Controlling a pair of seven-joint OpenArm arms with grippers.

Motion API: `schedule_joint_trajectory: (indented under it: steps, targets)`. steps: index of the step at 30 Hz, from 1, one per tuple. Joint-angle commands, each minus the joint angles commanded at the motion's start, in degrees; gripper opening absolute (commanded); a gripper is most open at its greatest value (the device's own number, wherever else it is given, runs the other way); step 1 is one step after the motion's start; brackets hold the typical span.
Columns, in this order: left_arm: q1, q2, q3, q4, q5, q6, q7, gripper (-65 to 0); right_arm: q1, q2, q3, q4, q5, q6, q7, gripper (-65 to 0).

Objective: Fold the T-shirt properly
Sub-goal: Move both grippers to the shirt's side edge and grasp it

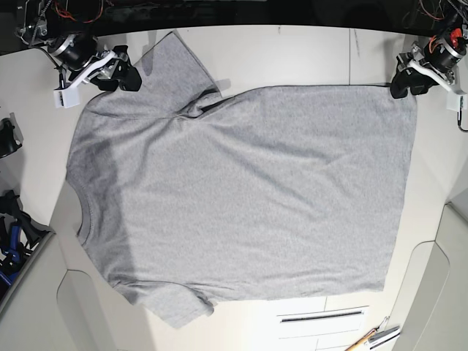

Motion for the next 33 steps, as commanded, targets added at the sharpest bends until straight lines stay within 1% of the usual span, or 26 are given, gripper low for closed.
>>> schedule_joint_trajectory:
  steps: [1,4,5,7,10,13,16,19,20,22,25,28,31,33]
  targets:
    - [0.0,0.0,0.0,-0.1,1.0,0.0,-0.7,-21.1,0.0,0.0,-0.4,0.0,0.0,0.00,0.0,-26.4]
    - [-0.1,-0.3,0.0,-0.2,6.9,0.3,-4.7,-21.1,0.0,0.0,-2.8,0.0,0.0,-0.02,0.2,-26.4]
    - [-0.3,-0.5,0.0,-0.2,7.4,0.3,-4.9,-21.1,0.0,0.0,-3.8,0.0,0.0,-0.02,0.3,-26.4]
    - [-0.7,-0.6,0.0,-0.4,7.5,0.2,-4.5,-21.1,0.0,-0.7,-5.4,0.0,-0.7,-0.04,0.3,-26.4]
    - [-1.3,-0.6,0.0,-2.3,7.3,0.2,-5.0,-21.1,0.0,-2.5,-5.9,0.0,-0.7,-0.07,0.4,-26.4]
    - [-3.0,-1.1,0.0,-4.0,8.8,0.3,-5.3,-21.1,0.0,-2.5,-5.9,0.0,-1.0,-0.07,0.4,-26.4]
    - [-3.7,-3.5,-0.5,-3.9,8.7,0.2,-5.4,-21.1,0.0,-2.5,-5.9,0.0,-2.2,-0.07,0.4,-26.4]
    - [-3.8,-5.7,-2.4,-3.9,6.6,0.0,-5.2,-21.1,0.0,-2.5,-5.9,0.0,-3.8,-0.07,0.4,-26.4]
    - [-3.8,-6.4,-3.2,-3.9,6.1,0.0,-4.3,-21.1,0.0,-2.5,-5.9,0.0,-4.0,-0.07,0.4,-26.4]
    - [-3.8,-6.8,-5.4,-3.8,5.7,0.0,-3.5,-21.1,0.0,-2.5,-5.9,0.0,-4.1,-0.07,0.4,-26.4]
    - [-3.8,-6.8,-7.5,-3.8,5.8,-1.2,-3.7,-21.1,0.0,-2.5,-5.9,0.0,-4.1,-0.07,0.4,-26.4]
    - [-3.8,-6.8,-5.5,-4.6,5.8,-1.5,-3.7,-21.1,0.7,-2.5,-5.9,0.0,-4.1,-0.04,0.4,-26.4]
    - [-4.0,-6.8,-2.7,-7.8,5.7,-1.4,-4.3,-21.1,1.8,-2.5,-5.9,0.0,-4.1,-0.02,0.2,-26.4]
    - [-4.0,-6.8,-2.2,-10.0,5.7,-1.5,-4.9,-21.1,1.9,-2.5,-5.9,0.0,-4.1,-0.04,0.2,-26.4]
